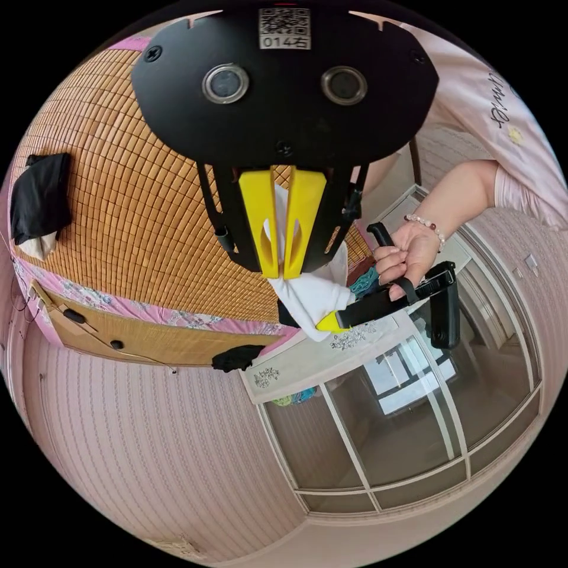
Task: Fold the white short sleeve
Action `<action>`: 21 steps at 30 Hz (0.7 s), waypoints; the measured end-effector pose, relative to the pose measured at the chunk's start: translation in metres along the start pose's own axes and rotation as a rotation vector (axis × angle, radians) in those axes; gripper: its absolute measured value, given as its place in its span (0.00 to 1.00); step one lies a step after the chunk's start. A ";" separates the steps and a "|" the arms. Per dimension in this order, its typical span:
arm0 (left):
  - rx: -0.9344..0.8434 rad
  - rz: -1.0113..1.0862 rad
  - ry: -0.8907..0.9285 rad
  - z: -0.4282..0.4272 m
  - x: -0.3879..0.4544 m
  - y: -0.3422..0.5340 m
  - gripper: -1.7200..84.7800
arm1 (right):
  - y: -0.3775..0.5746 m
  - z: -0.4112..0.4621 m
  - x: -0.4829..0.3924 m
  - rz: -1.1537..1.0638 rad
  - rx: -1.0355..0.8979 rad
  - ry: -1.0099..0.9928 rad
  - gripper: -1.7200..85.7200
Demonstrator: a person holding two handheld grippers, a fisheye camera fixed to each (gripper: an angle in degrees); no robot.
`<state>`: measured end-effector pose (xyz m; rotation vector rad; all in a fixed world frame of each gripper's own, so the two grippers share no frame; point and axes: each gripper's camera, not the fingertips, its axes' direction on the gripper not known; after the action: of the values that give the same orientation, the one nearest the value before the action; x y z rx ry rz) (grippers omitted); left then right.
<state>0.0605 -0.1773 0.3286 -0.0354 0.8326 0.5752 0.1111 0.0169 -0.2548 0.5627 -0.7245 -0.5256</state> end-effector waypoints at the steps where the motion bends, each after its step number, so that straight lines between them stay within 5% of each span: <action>1: -0.006 0.081 0.021 0.002 0.014 -0.012 0.04 | -0.001 -0.009 -0.004 0.006 0.033 0.032 0.03; 6: -0.207 0.229 0.178 0.047 0.054 0.019 0.07 | 0.050 -0.008 0.017 0.099 -0.073 0.106 0.04; 13: -0.699 -0.055 0.282 0.099 0.014 0.186 0.08 | 0.204 0.043 0.092 0.458 -0.555 0.114 0.08; 21: -0.723 -0.102 0.241 0.101 -0.011 0.175 0.08 | 0.185 0.048 0.136 0.553 -0.519 0.179 0.11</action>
<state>0.0373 -0.0084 0.4381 -0.8158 0.8114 0.7593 0.2080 0.0544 -0.0446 -0.0840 -0.5125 -0.1285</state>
